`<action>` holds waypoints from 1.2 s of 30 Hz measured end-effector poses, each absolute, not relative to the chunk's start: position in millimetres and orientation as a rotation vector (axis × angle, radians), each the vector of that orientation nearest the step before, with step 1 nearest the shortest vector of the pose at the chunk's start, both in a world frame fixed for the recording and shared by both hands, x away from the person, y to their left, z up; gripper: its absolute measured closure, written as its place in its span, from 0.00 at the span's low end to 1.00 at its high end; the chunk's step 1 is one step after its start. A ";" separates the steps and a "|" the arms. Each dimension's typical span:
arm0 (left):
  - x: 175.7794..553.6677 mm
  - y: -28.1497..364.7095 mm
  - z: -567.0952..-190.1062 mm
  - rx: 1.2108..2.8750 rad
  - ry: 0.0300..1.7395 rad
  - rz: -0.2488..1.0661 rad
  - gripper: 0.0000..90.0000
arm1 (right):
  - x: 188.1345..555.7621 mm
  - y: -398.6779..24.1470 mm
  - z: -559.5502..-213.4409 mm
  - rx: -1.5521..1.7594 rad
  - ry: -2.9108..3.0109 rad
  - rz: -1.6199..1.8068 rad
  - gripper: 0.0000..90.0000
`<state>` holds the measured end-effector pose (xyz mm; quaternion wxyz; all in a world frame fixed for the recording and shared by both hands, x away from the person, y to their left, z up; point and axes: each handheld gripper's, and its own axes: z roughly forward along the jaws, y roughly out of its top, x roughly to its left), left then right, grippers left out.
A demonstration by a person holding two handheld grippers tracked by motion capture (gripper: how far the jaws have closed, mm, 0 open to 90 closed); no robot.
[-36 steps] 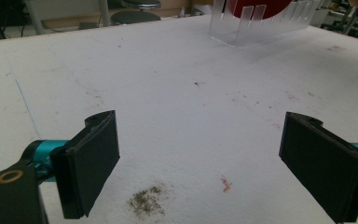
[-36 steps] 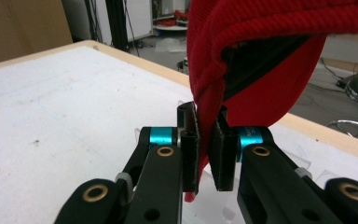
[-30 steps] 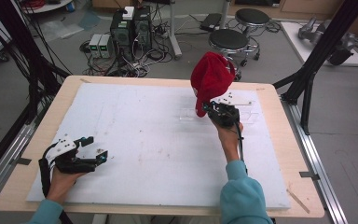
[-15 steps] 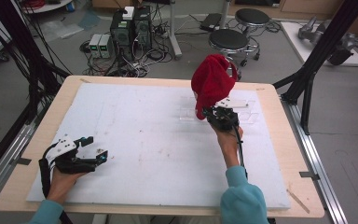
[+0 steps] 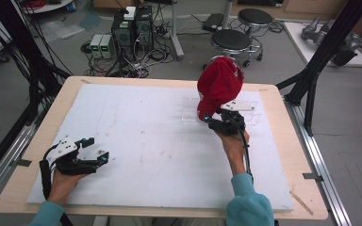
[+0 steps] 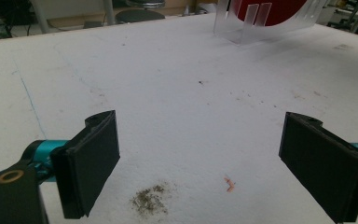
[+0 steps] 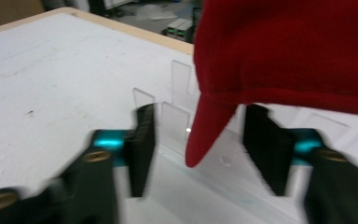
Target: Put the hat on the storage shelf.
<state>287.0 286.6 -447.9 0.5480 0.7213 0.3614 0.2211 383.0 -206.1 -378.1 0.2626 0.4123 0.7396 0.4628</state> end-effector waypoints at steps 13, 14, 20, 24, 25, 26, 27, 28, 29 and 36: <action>285.3 287.7 -448.0 1.682 0.862 0.544 0.14 | 300.2 -239.2 -346.4 1.092 1.850 1.327 0.13; 284.8 287.9 -447.9 1.682 0.859 0.543 0.14 | 294.9 -243.0 -347.4 1.092 1.850 1.344 0.13; 280.5 289.1 -447.9 1.656 0.852 0.575 0.14 | 255.3 -270.5 -375.7 1.010 1.746 1.435 0.12; 279.4 290.0 -448.3 1.634 0.862 0.587 0.14 | 242.5 -275.9 -407.8 0.938 1.679 1.536 0.12; 279.4 289.9 -448.3 1.637 0.860 0.591 0.14 | 241.6 -276.3 -413.8 0.925 1.667 1.541 0.12; 278.9 289.6 -448.3 1.640 0.858 0.598 0.14 | 240.2 -275.8 -422.3 0.942 1.660 1.533 0.12; 278.2 288.9 -448.3 1.640 0.853 0.610 0.14 | 240.8 -275.4 -426.4 0.976 1.683 1.513 0.12; 277.5 288.5 -448.2 1.648 0.846 0.618 0.14 | 241.6 -275.7 -431.5 0.979 1.678 1.525 0.12; 277.1 287.9 -448.3 1.648 0.841 0.625 0.14 | 241.7 -275.8 -435.8 0.992 1.664 1.535 0.12; 274.9 287.2 -448.7 1.641 0.840 0.646 0.14 | 242.9 -275.7 -451.4 1.039 1.633 1.539 0.12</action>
